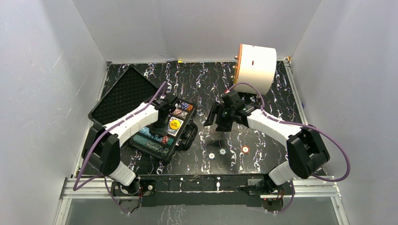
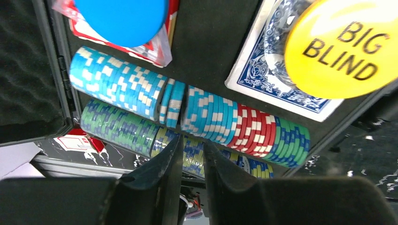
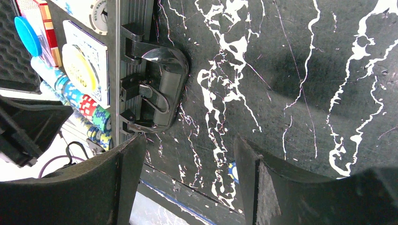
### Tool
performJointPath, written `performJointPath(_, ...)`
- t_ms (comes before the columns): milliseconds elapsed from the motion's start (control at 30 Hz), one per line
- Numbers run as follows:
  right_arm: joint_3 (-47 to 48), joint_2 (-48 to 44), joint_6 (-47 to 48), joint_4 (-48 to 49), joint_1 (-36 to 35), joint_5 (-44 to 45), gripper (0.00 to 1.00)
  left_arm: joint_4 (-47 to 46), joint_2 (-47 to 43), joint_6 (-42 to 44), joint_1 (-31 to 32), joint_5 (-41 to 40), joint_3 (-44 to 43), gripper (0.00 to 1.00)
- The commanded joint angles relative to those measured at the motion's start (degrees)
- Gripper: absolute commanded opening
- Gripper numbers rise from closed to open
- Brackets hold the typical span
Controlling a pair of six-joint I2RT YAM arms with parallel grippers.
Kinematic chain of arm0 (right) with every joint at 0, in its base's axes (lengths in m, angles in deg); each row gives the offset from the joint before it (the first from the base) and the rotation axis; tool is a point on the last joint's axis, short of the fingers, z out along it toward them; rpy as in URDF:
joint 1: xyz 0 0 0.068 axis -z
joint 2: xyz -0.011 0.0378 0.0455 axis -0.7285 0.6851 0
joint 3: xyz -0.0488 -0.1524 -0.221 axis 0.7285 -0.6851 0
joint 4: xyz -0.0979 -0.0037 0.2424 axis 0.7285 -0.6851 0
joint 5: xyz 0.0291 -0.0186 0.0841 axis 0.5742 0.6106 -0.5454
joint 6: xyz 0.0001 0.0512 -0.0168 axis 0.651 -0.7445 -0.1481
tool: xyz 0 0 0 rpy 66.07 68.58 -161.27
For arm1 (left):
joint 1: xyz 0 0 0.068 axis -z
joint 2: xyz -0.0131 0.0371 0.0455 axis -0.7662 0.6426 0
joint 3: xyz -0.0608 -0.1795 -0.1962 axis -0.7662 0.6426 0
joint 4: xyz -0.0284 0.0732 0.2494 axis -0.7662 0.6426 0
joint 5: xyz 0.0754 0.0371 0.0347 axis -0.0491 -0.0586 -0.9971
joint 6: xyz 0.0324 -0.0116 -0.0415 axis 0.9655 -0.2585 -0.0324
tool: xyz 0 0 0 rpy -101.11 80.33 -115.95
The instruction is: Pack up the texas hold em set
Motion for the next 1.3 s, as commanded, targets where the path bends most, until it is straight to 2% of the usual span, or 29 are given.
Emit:
performJointPath(0,1.38,-0.51,-0.04,0.7,0.11,-0.23,0.76,2.38,-5.16,0.1,-0.45,1.81,-4.38,0.24)
performJointPath(333,1.47,-1.17,0.49,-1.5,0.06,2.46,0.77,-2.07,-9.91,0.6,-0.44,7.06,-5.36,0.33)
performJointPath(467,1.43,-1.99,4.11,-5.49,-0.12,7.22,0.76,-9.63,-15.51,0.29,-0.42,12.44,-3.56,0.44)
performJointPath(633,0.78,-3.22,6.96,-10.54,-2.75,14.3,0.77,-23.97,-24.68,-1.83,-0.44,18.13,2.3,0.57)
performJointPath(733,1.1,-3.09,6.75,-13.25,-6.98,18.53,0.77,-30.13,-28.92,-2.77,-0.44,17.39,4.71,0.67)
performJointPath(900,1.43,-1.53,4.0,-17.54,-12.89,24.6,0.77,-34.21,-33.48,-3.14,-0.41,12.91,5.96,0.79)
performJointPath(1267,-2.85,0.17,-1.88,-20.36,-14.62,27.11,0.75,-37.81,-39.78,-4.19,-0.44,8.89,9.42,0.93)
